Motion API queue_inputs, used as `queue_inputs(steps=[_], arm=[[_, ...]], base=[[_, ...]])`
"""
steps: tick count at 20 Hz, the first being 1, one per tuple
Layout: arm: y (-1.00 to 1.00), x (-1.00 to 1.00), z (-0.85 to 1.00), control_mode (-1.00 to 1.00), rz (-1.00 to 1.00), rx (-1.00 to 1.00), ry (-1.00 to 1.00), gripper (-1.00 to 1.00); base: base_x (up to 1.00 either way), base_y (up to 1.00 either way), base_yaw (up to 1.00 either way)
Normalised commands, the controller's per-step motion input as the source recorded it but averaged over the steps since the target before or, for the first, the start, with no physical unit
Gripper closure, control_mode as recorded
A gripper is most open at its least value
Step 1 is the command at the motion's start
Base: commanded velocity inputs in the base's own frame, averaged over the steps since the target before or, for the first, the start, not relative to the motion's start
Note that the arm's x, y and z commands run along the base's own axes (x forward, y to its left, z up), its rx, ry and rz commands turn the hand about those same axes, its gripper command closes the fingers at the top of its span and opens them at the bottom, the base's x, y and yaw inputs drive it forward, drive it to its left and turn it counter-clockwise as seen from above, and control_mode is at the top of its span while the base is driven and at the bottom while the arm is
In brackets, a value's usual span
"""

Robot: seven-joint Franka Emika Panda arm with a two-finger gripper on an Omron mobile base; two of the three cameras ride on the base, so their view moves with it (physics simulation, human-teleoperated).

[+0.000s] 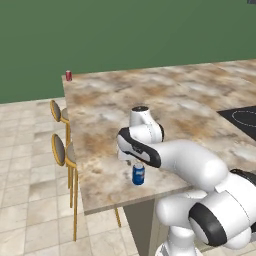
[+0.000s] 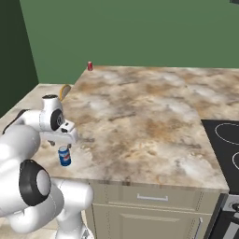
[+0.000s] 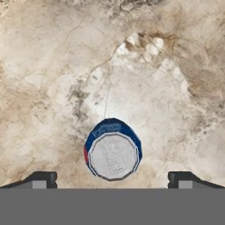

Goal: Four empty soda cans are scattered around the kitchen. Gather all the cans and cluster them next to the stove for recycling.

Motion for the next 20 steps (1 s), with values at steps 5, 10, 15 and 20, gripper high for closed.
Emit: queue_inputs(steps=[5, 10, 15, 20], arm=[[-0.01, 0.0, -0.21, -1.0, 0.0, 0.0, 0.0, -1.0], [0.0, 0.03, -0.2, -1.0, 0.0, 0.0, -0.01, -1.0], [0.0, 0.01, -0.27, -1.0, 0.0, 0.0, -0.01, -1.0], [0.0, 0.06, -0.23, -1.0, 0.0, 0.0, -0.08, -1.0]], base=[[0.0, 0.0, 0.0], [0.0, 0.0, 0.0], [0.0, 0.0, 0.0], [0.0, 0.0, 0.0]])
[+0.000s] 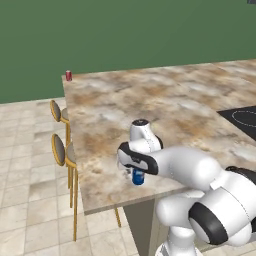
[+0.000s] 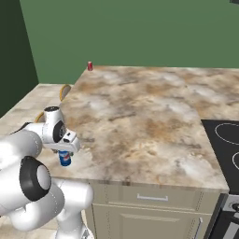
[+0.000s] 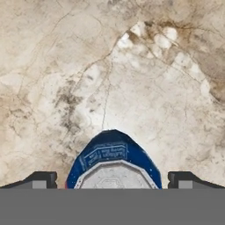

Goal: Four empty soda cans are scattered around the kitchen. Gather all the cans and cluster them next to the stove for recycling.

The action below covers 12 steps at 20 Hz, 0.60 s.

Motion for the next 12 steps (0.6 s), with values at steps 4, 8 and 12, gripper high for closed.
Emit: queue_inputs(steps=[4, 8, 12], arm=[[0.0, 0.0, -0.19, -1.0, 0.0, 0.0, -0.05, -1.0], [0.0, 0.0, -0.18, -1.0, 0.0, 0.0, -0.02, 1.0], [0.0, 0.0, -0.13, -1.0, 0.0, 0.01, 0.0, 1.0]], base=[[0.0, 0.0, 0.0], [0.0, 0.0, 0.0], [0.0, 0.0, 0.0]])
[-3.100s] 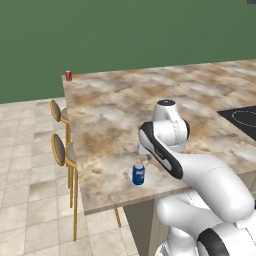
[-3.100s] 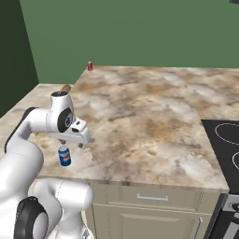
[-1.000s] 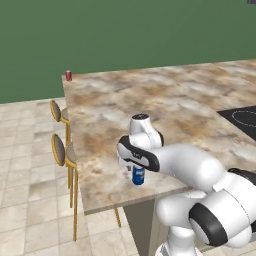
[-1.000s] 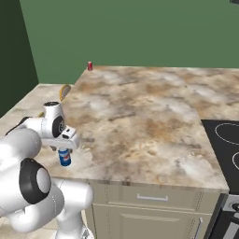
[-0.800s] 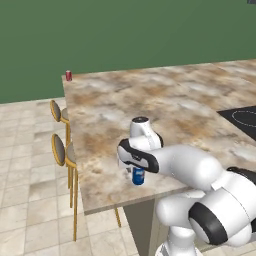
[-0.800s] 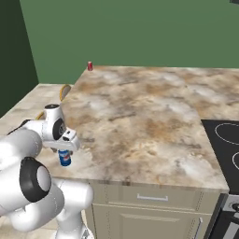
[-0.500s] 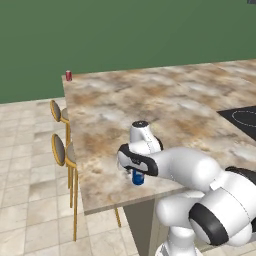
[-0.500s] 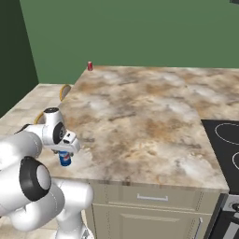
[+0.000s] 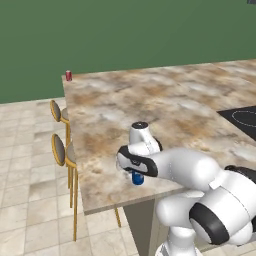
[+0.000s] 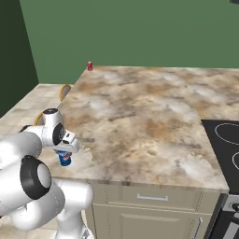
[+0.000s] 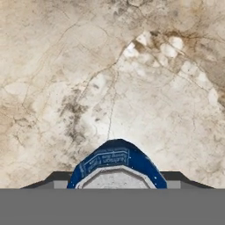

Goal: Four empty soda cans are scattered around the kitchen. Gather all the cans and cluster them next to the stove for recycling.

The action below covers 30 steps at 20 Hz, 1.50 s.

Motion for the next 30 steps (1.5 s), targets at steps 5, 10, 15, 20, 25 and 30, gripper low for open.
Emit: queue_inputs(steps=[5, 10, 15, 20, 25, 30], arm=[[0.0, -0.01, 0.0, -1.0, 0.0, 0.0, 0.0, 1.0], [-0.2, -0.17, 0.27, -1.0, 0.01, 0.0, 0.0, 1.0], [-0.45, -0.29, 0.59, -1.0, 0.02, 0.0, 0.02, 1.0], [-0.39, -0.3, 0.78, -1.0, 0.03, 0.04, 0.0, 1.0], [-0.15, -0.39, 0.34, -1.0, 0.0, 0.04, 0.0, 1.0], [-0.12, -0.33, 0.17, -1.0, -0.02, 0.0, 0.0, 1.0]], base=[[0.0, 0.0, 0.0], [0.0, 0.0, 0.0], [0.0, 0.0, 0.0], [0.0, 0.0, 0.0], [0.0, 0.0, 0.0], [0.0, 0.0, 0.0]])
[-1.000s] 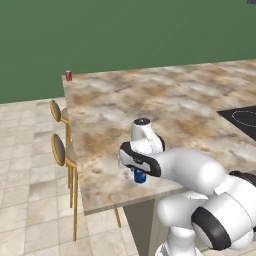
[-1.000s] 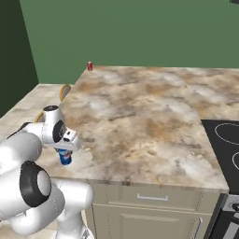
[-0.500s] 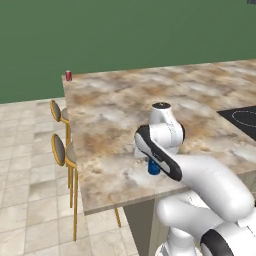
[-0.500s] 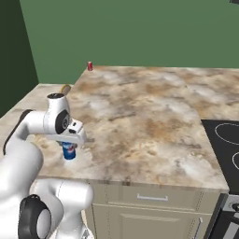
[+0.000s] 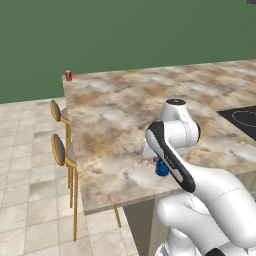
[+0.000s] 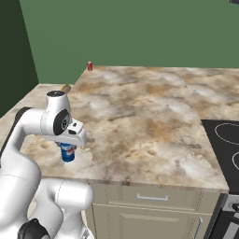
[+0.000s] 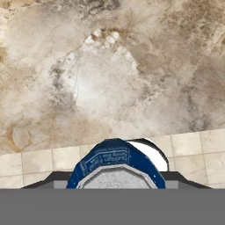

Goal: Four empty soda cans are scattered around the kitchen. Gather all the cans and cluster them next to the stove for recycling.

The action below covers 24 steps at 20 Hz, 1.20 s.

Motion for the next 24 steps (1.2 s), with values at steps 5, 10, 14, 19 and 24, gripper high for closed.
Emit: queue_inputs(steps=[5, 10, 14, 19, 24], arm=[[-0.1, -0.14, 0.14, -1.0, -0.06, 0.0, -0.01, 1.0], [-0.01, 0.0, 0.17, -1.0, -0.02, -0.01, -0.06, 1.0], [0.0, 0.0, 0.0, -1.0, 0.0, 0.0, 0.0, 1.0], [0.0, -0.06, -0.01, -1.0, -0.01, 0.0, 0.0, 1.0], [0.0, 0.0, 0.0, 1.0, 0.0, 0.0, 0.0, 1.0]], base=[[0.0, 0.0, 0.0], [0.0, 0.0, 0.0], [0.0, 0.0, 0.0], [0.0, 0.0, 0.0], [-0.33, -0.33, -0.06]])
